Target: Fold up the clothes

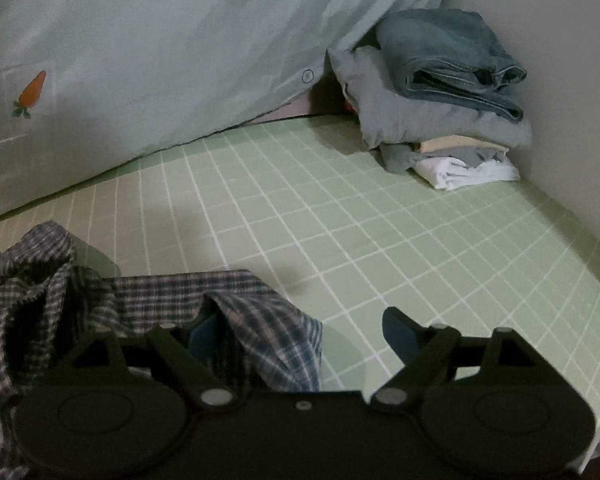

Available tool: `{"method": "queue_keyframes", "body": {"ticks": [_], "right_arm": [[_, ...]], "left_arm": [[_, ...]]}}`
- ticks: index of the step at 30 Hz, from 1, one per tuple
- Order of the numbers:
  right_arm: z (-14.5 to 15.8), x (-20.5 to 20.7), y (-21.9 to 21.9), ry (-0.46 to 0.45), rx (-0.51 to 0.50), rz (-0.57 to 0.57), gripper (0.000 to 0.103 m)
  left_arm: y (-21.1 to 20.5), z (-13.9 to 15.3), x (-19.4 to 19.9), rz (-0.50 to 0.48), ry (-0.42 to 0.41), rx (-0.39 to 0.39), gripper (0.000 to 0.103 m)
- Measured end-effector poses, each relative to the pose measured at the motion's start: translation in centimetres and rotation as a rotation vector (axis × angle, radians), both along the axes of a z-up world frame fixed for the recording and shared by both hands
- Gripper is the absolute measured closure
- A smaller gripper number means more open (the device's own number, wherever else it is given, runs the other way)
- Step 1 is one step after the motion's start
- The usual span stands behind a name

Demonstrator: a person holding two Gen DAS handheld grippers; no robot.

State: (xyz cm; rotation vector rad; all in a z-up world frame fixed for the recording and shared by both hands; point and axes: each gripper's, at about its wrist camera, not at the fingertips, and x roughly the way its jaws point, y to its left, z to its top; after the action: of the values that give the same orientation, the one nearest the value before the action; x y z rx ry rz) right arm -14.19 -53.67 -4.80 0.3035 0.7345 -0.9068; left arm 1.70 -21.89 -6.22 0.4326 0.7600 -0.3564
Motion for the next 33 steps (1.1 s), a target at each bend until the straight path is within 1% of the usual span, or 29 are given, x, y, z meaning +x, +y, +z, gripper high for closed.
{"method": "queue_keyframes", "body": {"ticks": [6, 11, 12, 14, 15, 16, 17, 19, 20, 23, 25, 26, 28, 29, 30, 32, 33], "right_arm": [[-0.4, -0.1, -0.2, 0.014, 0.015, 0.017, 0.017], [-0.8, 0.3, -0.7, 0.030, 0.030, 0.033, 0.017], [-0.9, 0.4, -0.8, 0.033, 0.033, 0.033, 0.017], [-1.0, 0.5, -1.0, 0.037, 0.039, 0.033, 0.017], [-1.2, 0.5, -1.1, 0.040, 0.042, 0.028, 0.017], [-1.3, 0.4, -1.3, 0.043, 0.045, 0.024, 0.017], [-1.4, 0.4, -1.4, 0.046, 0.049, 0.019, 0.017], [-1.6, 0.3, -1.7, 0.052, 0.055, 0.010, 0.017], [-1.7, 0.3, -1.8, 0.055, 0.059, 0.005, 0.017], [-2.0, 0.2, -2.3, 0.067, 0.072, -0.019, 0.017], [-2.3, 0.1, -2.6, 0.074, 0.079, -0.038, 0.017], [-2.4, 0.1, -2.8, 0.079, 0.081, -0.047, 0.017], [-2.6, 0.2, -3.0, 0.088, 0.082, -0.060, 0.017], [-2.6, 0.3, -3.1, 0.093, 0.080, -0.064, 0.017], [-2.6, 0.3, -3.1, 0.096, 0.075, -0.066, 0.017], [-2.5, 0.4, -3.2, 0.104, 0.064, -0.069, 0.017], [-2.5, 0.4, -3.2, 0.106, 0.063, -0.069, 0.017]], "left_arm": [[-3.8, -1.4, -0.3, -0.165, -0.001, 0.051, 0.022], [-7.2, -2.5, -1.4, -0.290, -0.030, 0.129, 0.022], [-7.9, -2.8, -1.5, -0.307, -0.036, 0.147, 0.024], [-8.9, -3.4, -1.5, -0.325, -0.038, 0.172, 0.041], [-9.3, -3.6, -1.3, -0.328, -0.027, 0.176, 0.060], [-9.4, -3.6, -0.9, -0.328, -0.007, 0.168, 0.084], [-9.5, -3.5, -0.6, -0.321, 0.006, 0.155, 0.092], [-9.5, -2.8, 0.2, -0.303, 0.008, 0.121, 0.099], [-9.5, -2.3, 0.8, -0.294, 0.010, 0.102, 0.099], [-9.0, 0.3, 3.5, -0.242, 0.020, -0.003, 0.099], [-8.2, 2.3, 6.6, -0.172, 0.012, -0.095, 0.099], [-7.5, 3.3, 8.5, -0.119, -0.010, -0.131, 0.099], [-5.8, 5.3, 12.4, -0.004, -0.066, -0.200, 0.099], [-4.6, 6.1, 14.4, 0.076, -0.090, -0.226, 0.099], [-3.1, 6.5, 16.4, 0.174, -0.093, -0.254, 0.099], [0.0, 6.7, 19.9, 0.364, -0.072, -0.303, 0.094], [1.3, 6.5, 20.9, 0.430, -0.055, -0.312, 0.088]]}}
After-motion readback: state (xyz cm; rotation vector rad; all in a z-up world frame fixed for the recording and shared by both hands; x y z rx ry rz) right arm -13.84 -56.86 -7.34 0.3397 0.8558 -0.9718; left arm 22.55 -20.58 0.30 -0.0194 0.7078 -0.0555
